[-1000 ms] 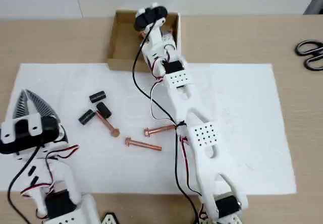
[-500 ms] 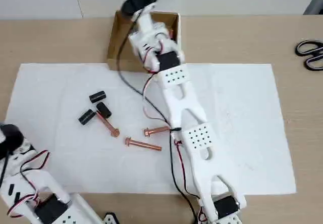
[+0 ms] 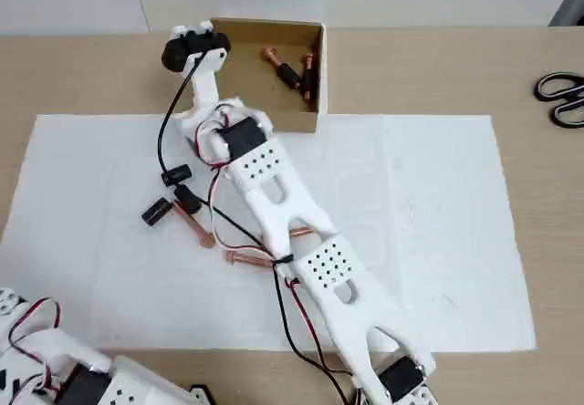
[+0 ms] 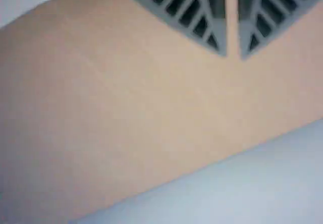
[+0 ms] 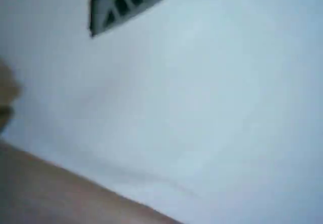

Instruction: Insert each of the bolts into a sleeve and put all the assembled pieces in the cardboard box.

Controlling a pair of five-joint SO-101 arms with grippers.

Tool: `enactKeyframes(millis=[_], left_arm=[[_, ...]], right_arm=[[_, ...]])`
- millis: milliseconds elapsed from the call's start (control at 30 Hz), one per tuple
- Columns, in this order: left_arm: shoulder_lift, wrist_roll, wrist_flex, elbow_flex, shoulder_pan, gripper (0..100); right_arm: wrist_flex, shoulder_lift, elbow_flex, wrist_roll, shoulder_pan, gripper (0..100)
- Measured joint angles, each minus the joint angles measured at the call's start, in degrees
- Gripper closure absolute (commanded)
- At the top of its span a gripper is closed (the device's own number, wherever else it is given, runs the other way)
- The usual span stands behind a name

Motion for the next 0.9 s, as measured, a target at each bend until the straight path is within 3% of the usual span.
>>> enactKeyframes(millis=[100, 167, 333, 500, 633, 900], left_arm=[[0.00, 0.00, 0.09, 0.00, -2.11, 99], [0.00, 0.00, 0.09, 0.00, -2.99, 99], [0.00, 0.00, 2.11, 0.00, -3.60, 99], [0.00, 0.00, 3.78, 0.00, -3.60, 99], [0.00, 0.00, 4.48, 0.00, -3.60, 99], [0.00, 0.00, 4.57, 0.00, -3.60, 99]], right_arm=[[0.00, 0.00, 0.00, -9.05, -1.76, 85.6], [0.00, 0.00, 0.00, -11.25, -2.90, 85.6], [0.44, 0.00, 0.00, -12.22, -5.54, 85.6], [8.62, -0.18, 0.00, -9.23, -9.23, 85.6], [13.10, -2.99, 0.00, -13.89, -10.55, 85.6], [13.71, -4.13, -0.18, -15.47, -9.93, 85.6]])
